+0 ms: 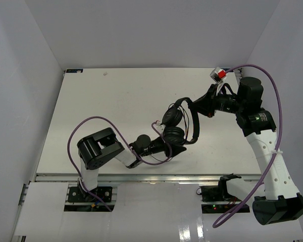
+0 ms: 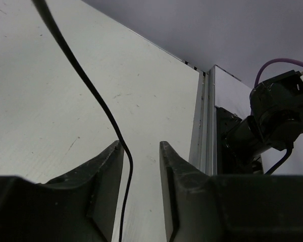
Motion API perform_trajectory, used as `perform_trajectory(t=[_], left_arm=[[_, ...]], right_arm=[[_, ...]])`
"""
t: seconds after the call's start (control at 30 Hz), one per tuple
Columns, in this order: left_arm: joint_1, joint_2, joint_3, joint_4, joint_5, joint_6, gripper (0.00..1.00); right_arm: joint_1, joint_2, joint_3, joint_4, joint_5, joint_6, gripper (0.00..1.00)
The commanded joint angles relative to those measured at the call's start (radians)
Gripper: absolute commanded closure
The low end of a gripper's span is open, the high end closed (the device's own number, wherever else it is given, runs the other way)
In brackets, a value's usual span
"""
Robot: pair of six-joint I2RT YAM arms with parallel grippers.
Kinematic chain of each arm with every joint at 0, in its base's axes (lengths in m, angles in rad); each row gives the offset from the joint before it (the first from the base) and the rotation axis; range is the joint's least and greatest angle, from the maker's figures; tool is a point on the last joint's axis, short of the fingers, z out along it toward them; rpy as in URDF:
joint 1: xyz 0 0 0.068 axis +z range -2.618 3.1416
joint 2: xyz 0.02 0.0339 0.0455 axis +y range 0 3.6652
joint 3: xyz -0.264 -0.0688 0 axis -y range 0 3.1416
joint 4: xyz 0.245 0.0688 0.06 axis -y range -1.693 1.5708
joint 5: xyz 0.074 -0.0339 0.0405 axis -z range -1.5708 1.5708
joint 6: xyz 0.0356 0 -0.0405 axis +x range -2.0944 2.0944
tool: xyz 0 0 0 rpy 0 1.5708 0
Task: Wrap the headphones
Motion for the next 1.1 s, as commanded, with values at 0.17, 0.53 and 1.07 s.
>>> perform_trajectory(t=[0.17, 0.53, 1.07], left_arm=[[-0.01, 0.029, 0.035, 0.168, -0.015, 0.004, 0.78], [-0.081, -0.044, -0.055, 0.11, -0.054, 0.002, 1.0], [-0.308, -0.385, -0.223, -0.253, -0.199, -0.034, 1.0]], right_arm=[[-0.014, -0.026, 0.012, 0.068, -0.043, 0.045, 0.92], [-0.029, -0.026, 0.004, 0.064, 0.079, 0.065, 0.92], [-0.04, -0.004, -0.041, 0.079, 0.53, 0.114, 0.92]])
